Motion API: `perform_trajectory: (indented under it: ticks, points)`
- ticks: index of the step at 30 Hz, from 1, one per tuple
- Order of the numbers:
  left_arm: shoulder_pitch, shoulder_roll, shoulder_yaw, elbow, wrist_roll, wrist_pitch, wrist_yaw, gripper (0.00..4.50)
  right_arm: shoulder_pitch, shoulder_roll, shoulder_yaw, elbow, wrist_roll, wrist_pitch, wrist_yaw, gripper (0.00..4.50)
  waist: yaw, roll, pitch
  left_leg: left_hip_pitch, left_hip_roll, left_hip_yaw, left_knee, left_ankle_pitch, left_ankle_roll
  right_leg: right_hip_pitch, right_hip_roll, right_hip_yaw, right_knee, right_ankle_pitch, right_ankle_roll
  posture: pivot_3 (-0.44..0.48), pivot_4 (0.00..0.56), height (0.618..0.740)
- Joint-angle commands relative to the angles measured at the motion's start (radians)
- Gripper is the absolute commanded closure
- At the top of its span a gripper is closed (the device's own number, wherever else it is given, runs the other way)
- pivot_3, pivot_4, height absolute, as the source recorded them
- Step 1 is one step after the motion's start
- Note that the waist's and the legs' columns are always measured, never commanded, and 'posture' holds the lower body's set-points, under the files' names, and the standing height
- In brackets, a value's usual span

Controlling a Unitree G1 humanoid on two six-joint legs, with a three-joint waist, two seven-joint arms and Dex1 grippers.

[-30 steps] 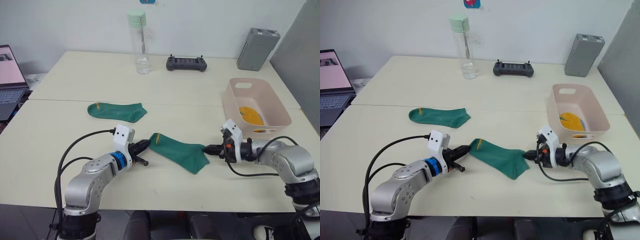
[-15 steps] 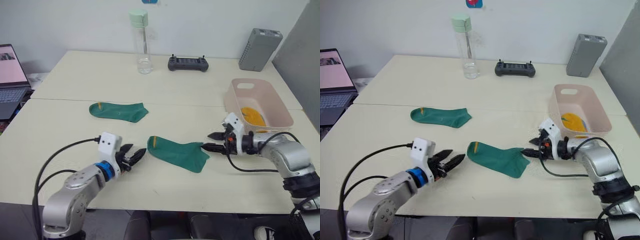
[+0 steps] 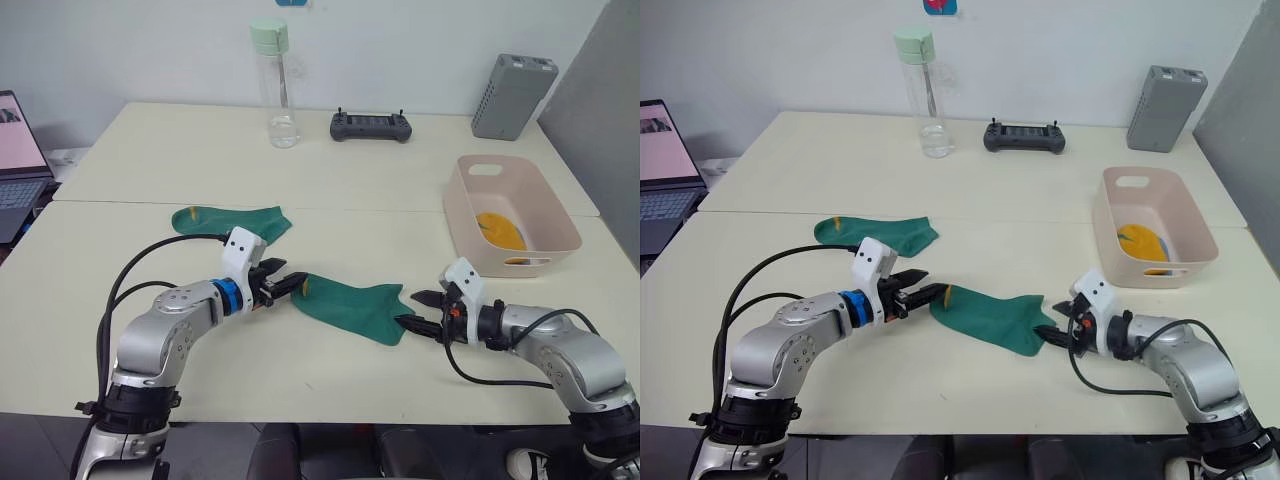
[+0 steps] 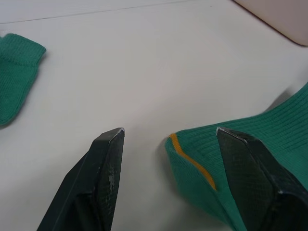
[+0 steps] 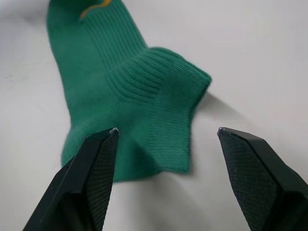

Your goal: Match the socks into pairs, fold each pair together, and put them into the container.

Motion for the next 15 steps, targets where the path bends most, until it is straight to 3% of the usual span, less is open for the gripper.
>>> perform_trajectory:
  ticks: [1, 4, 6, 9, 13, 15]
  points:
    - [0.022, 0.041, -0.007, -0.026, 0.015, -0.005, -0.018, 1.34, 0.002, 0.011, -0.01, -0.041, 0.007, -0.02, -0.009, 0.99, 0.0, 0.0, 0.0, 0.0, 0.0, 0.0, 0.0, 0.0, 0.0, 0.0, 0.0, 0.0, 0.0, 0.0, 0.0, 0.0, 0.15, 0.74]
    - [0.036, 0.058, 0.007, -0.025, 0.008, -0.004, -0.022, 1.3, 0.004, 0.017, -0.005, -0.043, 0.013, -0.015, -0.005, 1.36, 0.001, 0.0, 0.0, 0.0, 0.0, 0.0, 0.0, 0.0, 0.0, 0.0, 0.0, 0.0, 0.0, 0.0, 0.0, 0.0, 0.15, 0.74]
    - [0.042, 0.066, 0.007, -0.027, 0.006, -0.002, -0.026, 1.3, 0.005, 0.014, -0.001, -0.049, 0.022, -0.008, 0.007, 1.98, 0.003, 0.0, 0.0, 0.0, 0.0, 0.0, 0.0, 0.0, 0.0, 0.0, 0.0, 0.0, 0.0, 0.0, 0.0, 0.0, 0.15, 0.74]
    - [0.06, 0.064, 0.016, -0.032, 0.004, -0.003, -0.012, 1.94, 0.003, 0.008, 0.005, -0.053, 0.031, -0.003, 0.029, 3.05, 0.004, 0.0, 0.0, 0.0, 0.0, 0.0, 0.0, 0.0, 0.0, 0.0, 0.0, 0.0, 0.0, 0.0, 0.0, 0.0, 0.15, 0.74]
    - [0.078, 0.054, 0.028, -0.056, -0.008, 0.01, 0.006, 3.19, -0.003, -0.001, 0.007, -0.044, 0.033, -0.006, 0.046, 4.46, 0.005, 0.0, 0.0, 0.0, 0.0, 0.0, 0.0, 0.0, 0.0, 0.0, 0.0, 0.0, 0.0, 0.0, 0.0, 0.0, 0.15, 0.74]
    - [0.096, 0.049, 0.044, -0.08, -0.021, 0.023, 0.018, 3.81, -0.01, -0.007, -0.003, -0.036, 0.036, -0.006, 0.053, 4.5, 0.005, 0.0, 0.0, 0.0, 0.0, 0.0, 0.0, 0.0, 0.0, 0.0, 0.0, 0.0, 0.0, 0.0, 0.0, 0.0, 0.15, 0.74]
